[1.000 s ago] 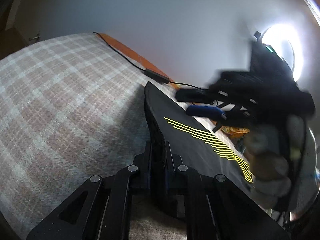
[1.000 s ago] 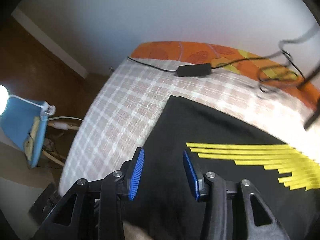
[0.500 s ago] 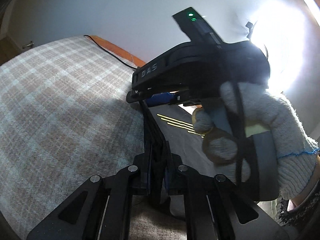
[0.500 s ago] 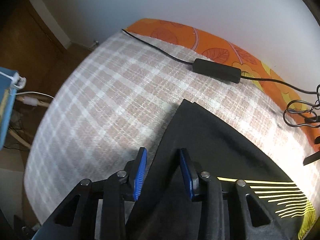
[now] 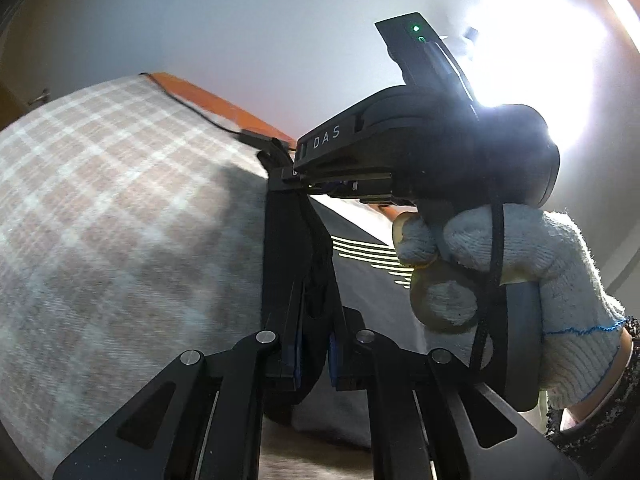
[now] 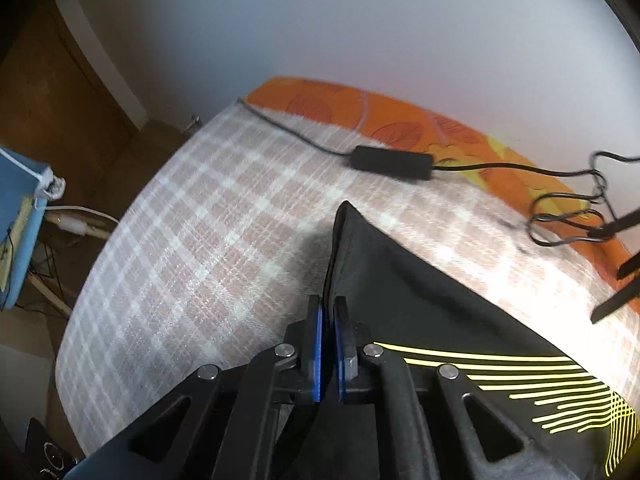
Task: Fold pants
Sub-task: 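Lift and fold the shorts in half with both tools toward the waistband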
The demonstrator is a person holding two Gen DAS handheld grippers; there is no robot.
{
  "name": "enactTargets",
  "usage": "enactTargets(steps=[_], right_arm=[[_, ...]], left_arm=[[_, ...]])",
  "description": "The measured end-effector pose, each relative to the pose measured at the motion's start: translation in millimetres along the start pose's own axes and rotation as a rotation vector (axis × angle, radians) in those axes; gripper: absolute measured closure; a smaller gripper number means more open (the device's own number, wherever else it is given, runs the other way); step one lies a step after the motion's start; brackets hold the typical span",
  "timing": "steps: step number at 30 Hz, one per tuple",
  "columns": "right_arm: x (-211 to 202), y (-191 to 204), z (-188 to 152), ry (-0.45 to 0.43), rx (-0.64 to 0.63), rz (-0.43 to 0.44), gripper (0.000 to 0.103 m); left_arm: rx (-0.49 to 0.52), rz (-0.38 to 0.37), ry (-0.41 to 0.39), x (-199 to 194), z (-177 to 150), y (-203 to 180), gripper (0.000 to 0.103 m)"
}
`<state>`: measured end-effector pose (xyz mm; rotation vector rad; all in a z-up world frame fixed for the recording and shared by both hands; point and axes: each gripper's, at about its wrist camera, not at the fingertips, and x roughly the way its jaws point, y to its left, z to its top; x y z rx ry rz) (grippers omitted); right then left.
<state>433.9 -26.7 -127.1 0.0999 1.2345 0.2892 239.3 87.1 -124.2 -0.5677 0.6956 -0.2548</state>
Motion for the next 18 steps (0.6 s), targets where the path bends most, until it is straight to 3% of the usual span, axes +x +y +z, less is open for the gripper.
enactTargets(steps=[18], right_arm=[[-88.9, -117.8, -51.1, -0.151, 0.200, 0.057, 0.101]], left_arm=[[0.170, -0.094, 0.080, 41.1, -15.4, -99.4, 0.096]])
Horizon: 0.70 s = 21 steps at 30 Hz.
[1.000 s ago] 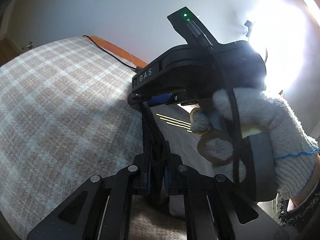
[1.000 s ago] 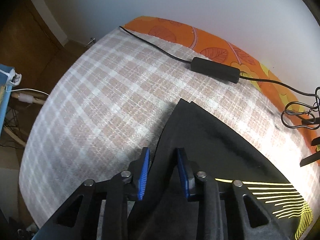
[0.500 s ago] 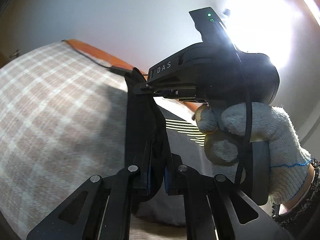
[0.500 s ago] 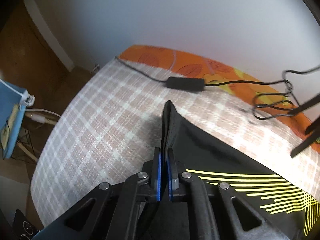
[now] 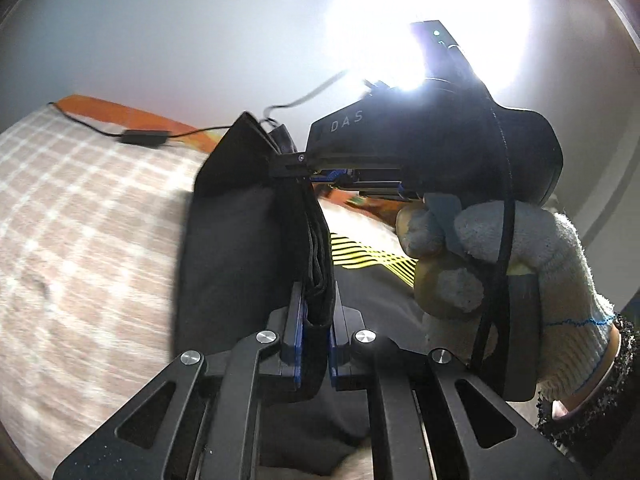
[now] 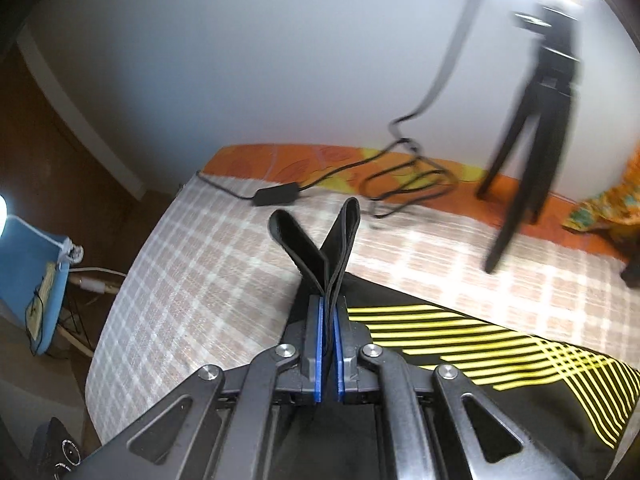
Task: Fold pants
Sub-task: 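Lift and fold the shorts in half with both tools toward the waistband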
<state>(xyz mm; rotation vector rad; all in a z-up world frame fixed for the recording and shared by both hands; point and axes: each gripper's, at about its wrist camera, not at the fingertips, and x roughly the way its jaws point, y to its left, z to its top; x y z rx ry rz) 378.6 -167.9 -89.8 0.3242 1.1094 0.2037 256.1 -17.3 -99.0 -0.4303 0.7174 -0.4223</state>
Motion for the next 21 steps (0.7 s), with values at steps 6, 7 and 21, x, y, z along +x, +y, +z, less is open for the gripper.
enactTargets(steps=[6, 7, 21], right_arm=[[-31.0, -42.6, -15.1, -0.027, 0.040, -0.022, 0.101], [-36.4, -51.1, -18.7, -0.030, 0.046, -0.028, 0.101], [-74.3, -151.5, -61.5, -0.038, 0.147, -0.105, 0.101]], left_arm=[[0.024, -0.050, 0.049, 21.1, -8.1, -29.0, 0.096], [0.024, -0.057, 0.057, 26.1, -7.8, -28.9, 0.096], [0.055, -0.152, 0.186, 97.8, -35.5, -88.6, 0.096]])
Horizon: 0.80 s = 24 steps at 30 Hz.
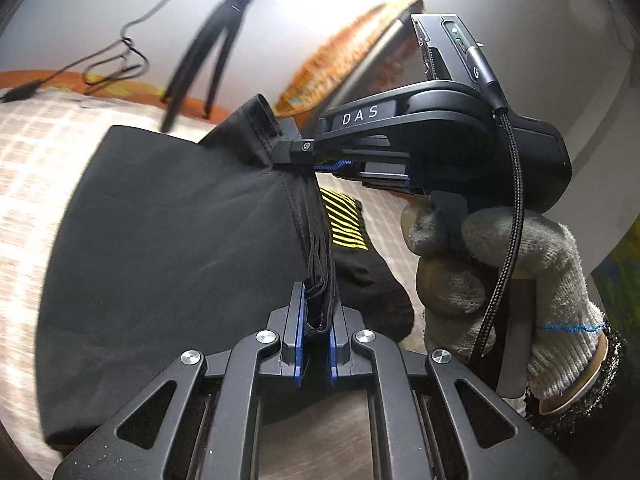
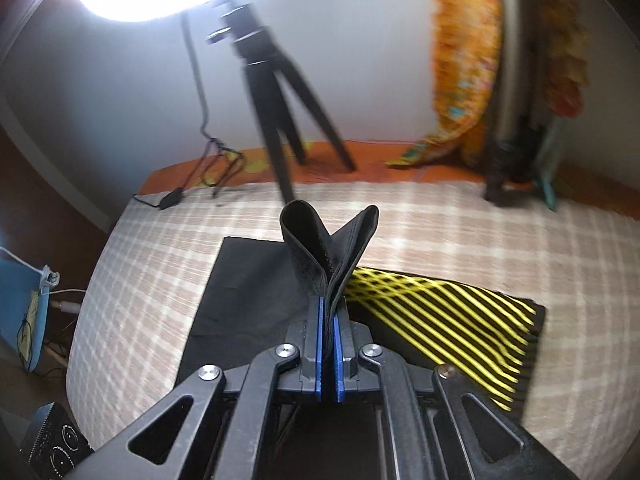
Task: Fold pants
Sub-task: 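Lift and fold the shorts in half with both tools toward the waistband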
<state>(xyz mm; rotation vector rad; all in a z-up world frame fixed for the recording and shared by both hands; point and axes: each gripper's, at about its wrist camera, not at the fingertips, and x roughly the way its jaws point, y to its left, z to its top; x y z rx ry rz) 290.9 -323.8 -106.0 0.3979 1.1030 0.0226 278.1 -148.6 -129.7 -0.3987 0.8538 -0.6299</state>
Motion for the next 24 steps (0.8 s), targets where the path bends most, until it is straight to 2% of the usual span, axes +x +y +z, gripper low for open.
enactTargets(steps=[7, 15, 24], right_arm=[[-9.3, -36.0, -9.3, -0.003, 0.035, -0.012, 0.101], [-16.0, -70.0, -18.6, -0.002, 0.066, -0.021, 0.101], [-17.5, -90.6, -22.6, 0.008, 0.080, -0.033, 0.101]], left_arm=[[0.049, -0.006, 0.040, 32.8, -1.0, -15.1, 0.096], [0.113, -0.005, 0.069, 51.4, -7.0, -44.9, 0.096], [0.146, 0.005, 0.084, 69.2, -11.3, -74.0, 0.096]])
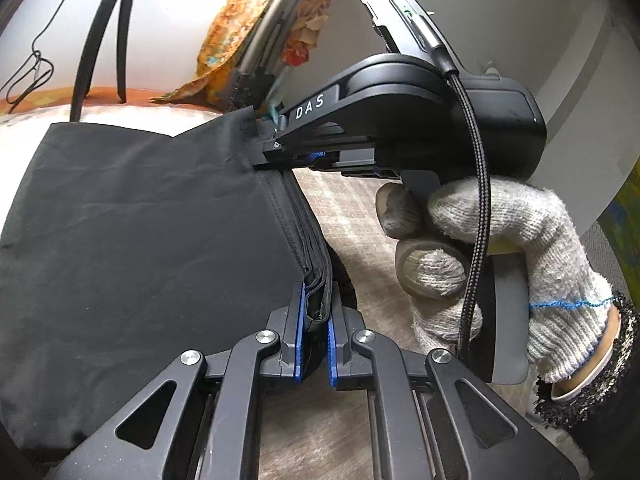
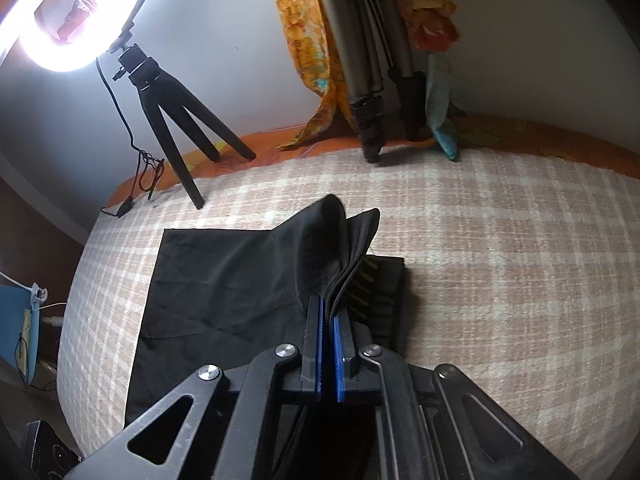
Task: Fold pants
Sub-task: 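Lift and fold the shorts in half with both tools toward the waistband, then open both tools and release the folded shorts onto the bed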
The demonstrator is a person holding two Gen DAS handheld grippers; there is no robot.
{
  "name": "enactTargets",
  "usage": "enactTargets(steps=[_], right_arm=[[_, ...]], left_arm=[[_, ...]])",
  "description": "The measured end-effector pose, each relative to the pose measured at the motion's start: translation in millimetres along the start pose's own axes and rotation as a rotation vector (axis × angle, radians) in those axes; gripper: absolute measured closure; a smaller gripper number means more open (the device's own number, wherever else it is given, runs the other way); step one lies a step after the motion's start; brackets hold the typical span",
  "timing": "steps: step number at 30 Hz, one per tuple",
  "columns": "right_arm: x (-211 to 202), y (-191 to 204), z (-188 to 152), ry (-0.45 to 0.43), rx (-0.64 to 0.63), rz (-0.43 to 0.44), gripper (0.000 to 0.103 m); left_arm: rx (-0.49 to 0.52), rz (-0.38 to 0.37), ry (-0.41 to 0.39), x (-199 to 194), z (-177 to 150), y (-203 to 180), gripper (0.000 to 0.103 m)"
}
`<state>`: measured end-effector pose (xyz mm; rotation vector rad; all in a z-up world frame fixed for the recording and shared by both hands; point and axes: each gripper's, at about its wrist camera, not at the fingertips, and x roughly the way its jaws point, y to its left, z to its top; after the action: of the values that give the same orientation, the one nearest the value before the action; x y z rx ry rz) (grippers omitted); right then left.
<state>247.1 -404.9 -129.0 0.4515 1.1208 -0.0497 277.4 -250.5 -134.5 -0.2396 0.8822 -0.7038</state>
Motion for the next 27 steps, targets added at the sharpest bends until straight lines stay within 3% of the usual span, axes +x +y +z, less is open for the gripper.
enactTargets(steps=[10, 13, 17, 19, 24, 27], right_arm=[[3.2, -15.0, -3.5, 0.019, 0.024, -0.002, 0.101], [4.7, -17.3, -4.6, 0.022, 0.032, -0.008, 0.097], [2.6, -22.5, -3.6, 0.017, 0.049, -0.016, 0.095], [0.6, -24.7, -3.8, 0.014, 0.050, -0.028, 0.086], [-7.6, -36.4, -7.4, -0.002, 0.081, -0.040, 0.068], [-14.0, -43.9, -8.9, -0.013, 0.103, -0.029, 0.064]], left_arm=[[0.030, 0.016, 0.012, 1.6, -12.7, -14.0, 0.093], [0.043, 0.034, 0.019, 2.4, -15.3, -19.8, 0.083], [0.068, 0.032, 0.034, 2.0, -19.5, -28.2, 0.062], [0.104, 0.036, 0.036, -1.2, -22.7, -35.8, 0.057], [0.148, 0.031, 0.051, -7.0, -30.8, -44.3, 0.056], [0.149, 0.015, 0.067, -13.7, -34.3, -42.1, 0.055]])
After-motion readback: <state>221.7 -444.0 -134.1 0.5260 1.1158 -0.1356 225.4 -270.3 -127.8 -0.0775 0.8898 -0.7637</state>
